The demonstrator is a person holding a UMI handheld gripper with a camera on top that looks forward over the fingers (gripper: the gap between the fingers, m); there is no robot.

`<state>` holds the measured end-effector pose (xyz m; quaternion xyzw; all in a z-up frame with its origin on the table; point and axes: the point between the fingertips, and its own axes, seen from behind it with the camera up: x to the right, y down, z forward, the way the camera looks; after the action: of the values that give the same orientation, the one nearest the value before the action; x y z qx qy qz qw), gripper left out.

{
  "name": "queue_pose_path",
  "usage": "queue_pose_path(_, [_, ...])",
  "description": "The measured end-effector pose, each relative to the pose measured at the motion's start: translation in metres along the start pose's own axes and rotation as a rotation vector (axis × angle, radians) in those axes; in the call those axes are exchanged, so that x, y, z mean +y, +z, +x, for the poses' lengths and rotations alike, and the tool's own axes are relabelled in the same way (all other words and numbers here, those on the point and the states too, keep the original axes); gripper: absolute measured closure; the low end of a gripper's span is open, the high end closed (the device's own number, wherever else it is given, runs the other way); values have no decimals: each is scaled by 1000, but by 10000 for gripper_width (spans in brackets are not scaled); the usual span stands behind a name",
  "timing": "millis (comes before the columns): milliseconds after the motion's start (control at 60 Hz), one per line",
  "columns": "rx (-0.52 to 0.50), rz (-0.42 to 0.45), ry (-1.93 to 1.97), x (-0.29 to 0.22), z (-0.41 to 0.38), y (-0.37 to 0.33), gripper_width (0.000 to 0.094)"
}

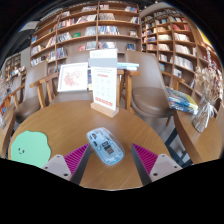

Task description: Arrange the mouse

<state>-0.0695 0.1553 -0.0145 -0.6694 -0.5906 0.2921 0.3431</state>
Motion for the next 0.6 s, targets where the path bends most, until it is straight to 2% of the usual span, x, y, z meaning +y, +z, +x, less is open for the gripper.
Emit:
queue_pose_path(300, [35, 7, 30, -22, 15, 31, 130])
queue_pose_path(383, [31, 9, 25, -24, 12, 33, 238])
queue_pose_path(417, [22, 11, 17, -25, 9, 34, 338])
queue_pose_path(433, [14, 12, 11, -25, 7, 34, 448])
queue_pose_path(450, [23, 12, 7, -26, 9, 34, 485])
queue_pose_path(550, [33, -21, 12, -24, 7, 22, 516])
queue_pose_path(600, [18, 10, 41, -36, -1, 4, 517])
